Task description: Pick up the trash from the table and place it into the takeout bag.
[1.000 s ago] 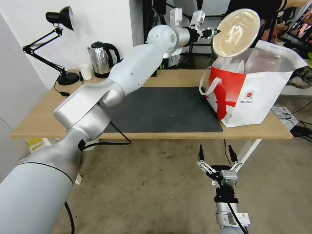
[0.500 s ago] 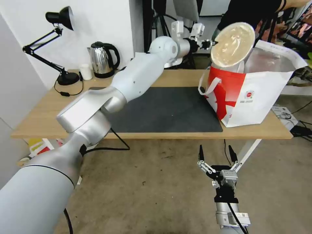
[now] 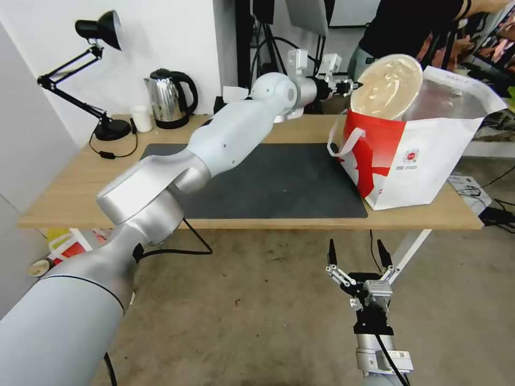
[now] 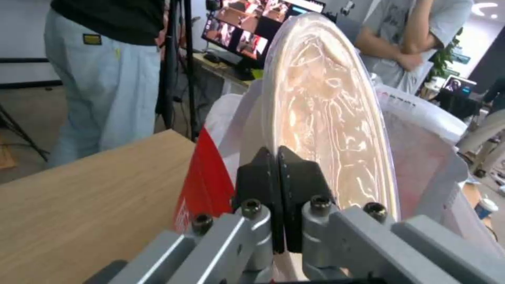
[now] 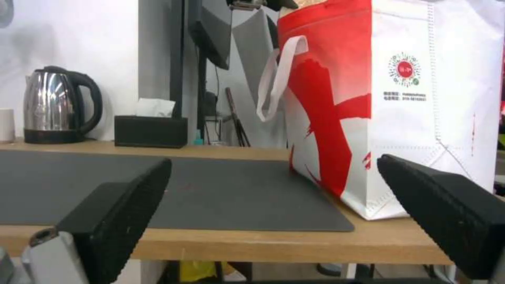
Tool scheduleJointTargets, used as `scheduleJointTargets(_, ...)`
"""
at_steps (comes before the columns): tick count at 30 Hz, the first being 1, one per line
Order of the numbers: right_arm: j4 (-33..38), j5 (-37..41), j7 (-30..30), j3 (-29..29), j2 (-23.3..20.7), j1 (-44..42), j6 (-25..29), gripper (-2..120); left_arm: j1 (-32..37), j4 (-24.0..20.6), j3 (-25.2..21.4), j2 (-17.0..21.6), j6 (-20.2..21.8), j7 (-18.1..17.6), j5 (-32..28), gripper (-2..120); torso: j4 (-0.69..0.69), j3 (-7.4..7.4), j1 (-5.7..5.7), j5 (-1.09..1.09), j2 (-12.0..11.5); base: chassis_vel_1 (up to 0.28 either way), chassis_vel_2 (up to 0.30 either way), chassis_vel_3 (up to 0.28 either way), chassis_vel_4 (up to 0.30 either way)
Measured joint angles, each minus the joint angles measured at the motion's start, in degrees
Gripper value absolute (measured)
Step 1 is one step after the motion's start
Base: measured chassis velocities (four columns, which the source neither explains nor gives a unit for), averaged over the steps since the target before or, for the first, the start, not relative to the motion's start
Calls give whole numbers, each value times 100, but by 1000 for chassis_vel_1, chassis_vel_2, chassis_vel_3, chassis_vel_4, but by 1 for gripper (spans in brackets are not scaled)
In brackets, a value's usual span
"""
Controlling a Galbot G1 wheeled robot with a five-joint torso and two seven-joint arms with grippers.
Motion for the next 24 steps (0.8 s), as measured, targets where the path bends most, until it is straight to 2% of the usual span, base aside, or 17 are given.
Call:
scheduleJointTargets(5, 0, 0, 0, 0, 0, 0, 0, 100, -17, -4, 69, 2, 16, 27, 54, 0, 0, 0, 0, 0, 0, 0, 0, 0, 0)
scheduleJointTargets(14, 0, 0, 0, 0, 0, 0, 0, 100, -33, 26, 144, 5, 18, 303, 293, 1, 0, 0, 0, 0, 1, 0, 0, 0, 0)
scheduleJointTargets(16, 0, 0, -1, 0, 0, 0, 0, 100, -67, 41, 142, 7, 41, 359, 319, 11, 0, 0, 0, 0, 1, 0, 0, 0, 0)
scheduleJointTargets(19, 0, 0, 0, 0, 0, 0, 0, 100, -95, 43, 140, 7, 59, 384, 322, 17, 0, 0, 0, 0, 1, 0, 0, 0, 0)
scheduleJointTargets(20, 0, 0, 0, 0, 0, 0, 0, 100, -117, 43, 140, 7, 59, 390, 328, 26, 0, 0, 0, 0, 1, 0, 0, 0, 0)
scheduleJointTargets(22, 0, 0, 0, 0, 0, 0, 0, 100, -123, 43, 143, 7, 58, 391, 329, 29, 0, 0, 0, 0, 1, 0, 0, 0, 0)
scheduleJointTargets(24, 0, 0, 0, 0, 0, 0, 0, 100, -130, 39, 152, 7, 58, 391, 332, 39, 0, 0, 0, 0, 1, 0, 0, 0, 0)
